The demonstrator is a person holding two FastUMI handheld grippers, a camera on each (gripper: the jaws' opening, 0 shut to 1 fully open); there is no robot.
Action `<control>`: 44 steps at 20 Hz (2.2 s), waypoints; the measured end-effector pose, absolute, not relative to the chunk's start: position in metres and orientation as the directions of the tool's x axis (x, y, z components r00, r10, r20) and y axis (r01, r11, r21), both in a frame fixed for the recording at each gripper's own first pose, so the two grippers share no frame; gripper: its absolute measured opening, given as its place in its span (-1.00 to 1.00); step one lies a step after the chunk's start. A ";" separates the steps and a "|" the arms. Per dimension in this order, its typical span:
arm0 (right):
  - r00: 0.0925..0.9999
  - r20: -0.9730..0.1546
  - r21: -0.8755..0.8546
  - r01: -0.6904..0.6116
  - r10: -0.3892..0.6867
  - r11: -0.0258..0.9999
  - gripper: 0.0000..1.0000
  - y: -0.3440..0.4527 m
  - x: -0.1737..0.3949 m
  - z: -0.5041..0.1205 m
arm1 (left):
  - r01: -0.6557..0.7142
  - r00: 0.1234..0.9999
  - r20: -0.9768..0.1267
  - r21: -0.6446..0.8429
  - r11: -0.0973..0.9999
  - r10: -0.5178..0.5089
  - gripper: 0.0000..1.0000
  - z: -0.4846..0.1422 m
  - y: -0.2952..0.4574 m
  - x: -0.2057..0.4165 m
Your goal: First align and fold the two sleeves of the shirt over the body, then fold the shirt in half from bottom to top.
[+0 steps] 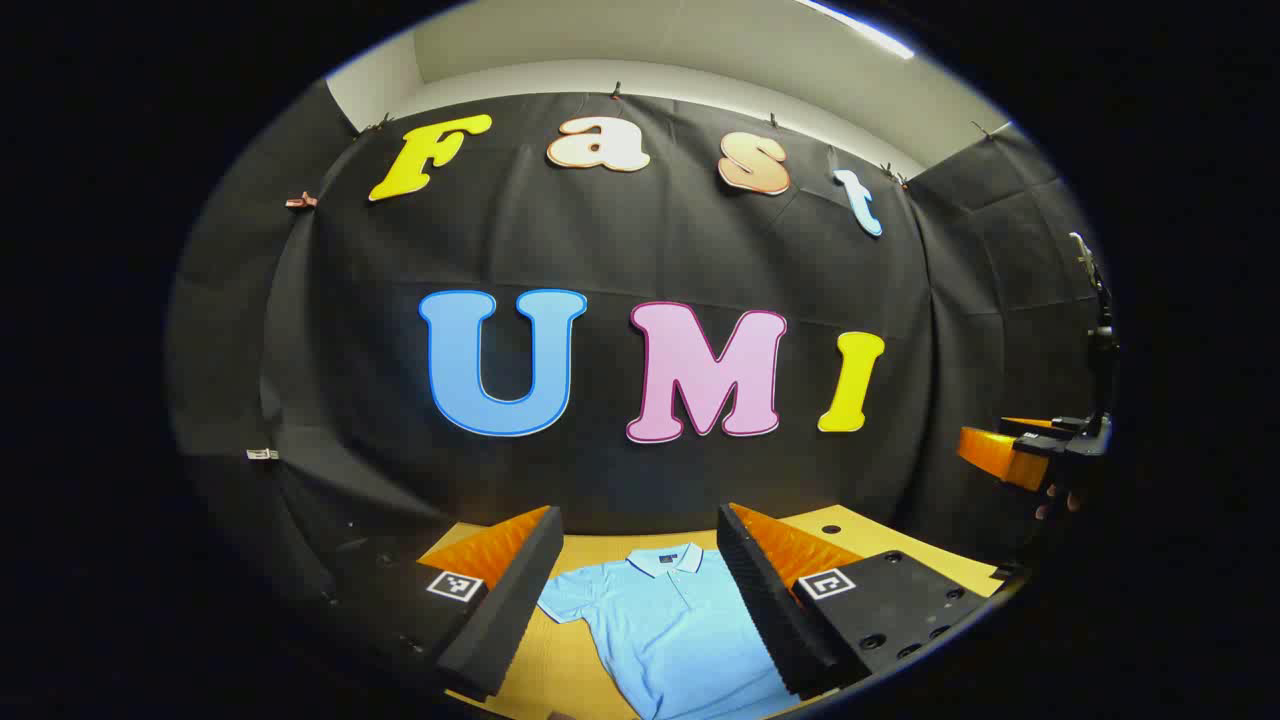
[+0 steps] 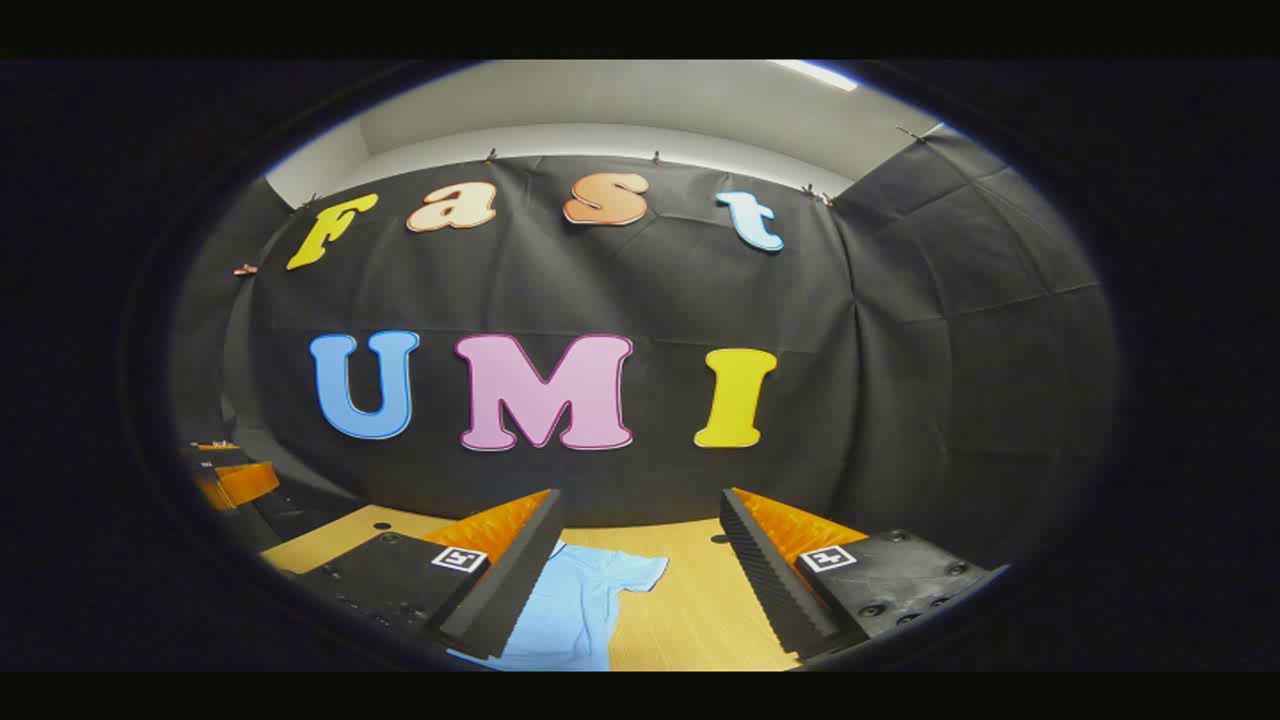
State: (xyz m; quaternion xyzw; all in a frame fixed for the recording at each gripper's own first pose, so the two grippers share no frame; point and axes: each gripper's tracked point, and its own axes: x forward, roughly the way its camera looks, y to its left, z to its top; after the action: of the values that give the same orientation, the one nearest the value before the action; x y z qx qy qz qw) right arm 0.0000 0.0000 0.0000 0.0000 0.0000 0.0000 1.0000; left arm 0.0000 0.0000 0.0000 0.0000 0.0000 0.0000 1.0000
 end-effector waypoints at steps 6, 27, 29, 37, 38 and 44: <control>1.000 -0.013 -0.004 -0.016 0.016 1.000 0.94 0.004 0.004 -0.003 | -0.017 1.000 0.002 -0.008 1.000 0.017 0.96 -0.001 0.005 0.002; 0.975 -0.163 -0.007 -0.155 0.151 0.988 0.94 0.009 0.063 -0.053 | -0.073 0.997 -0.039 0.013 0.997 0.074 0.96 -0.011 0.007 0.013; 0.970 -0.180 -0.014 -0.166 0.160 0.986 0.94 0.005 0.086 -0.064 | -0.091 0.995 -0.044 0.020 0.996 0.091 0.97 -0.010 0.008 0.017; 0.921 -0.334 -0.024 -0.220 0.199 0.975 0.95 -0.007 0.189 -0.145 | -0.209 0.974 -0.082 0.021 0.978 0.210 0.96 -0.020 0.017 0.042; 0.913 -0.356 -0.024 -0.223 0.201 0.974 0.96 -0.007 0.204 -0.159 | -0.224 0.970 -0.091 0.022 0.974 0.225 0.96 -0.023 0.018 0.047; 0.854 -0.485 0.007 -0.214 0.190 0.977 0.95 -0.014 0.272 -0.238 | -0.287 0.947 -0.138 0.035 0.957 0.289 0.96 -0.043 0.024 0.070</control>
State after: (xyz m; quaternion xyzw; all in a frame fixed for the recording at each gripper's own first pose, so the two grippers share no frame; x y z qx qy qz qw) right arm 0.2720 -0.0137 -0.2385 -0.0238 0.2494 0.1050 0.9624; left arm 0.0702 0.0242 -0.0425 0.0072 0.0710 0.1458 0.9867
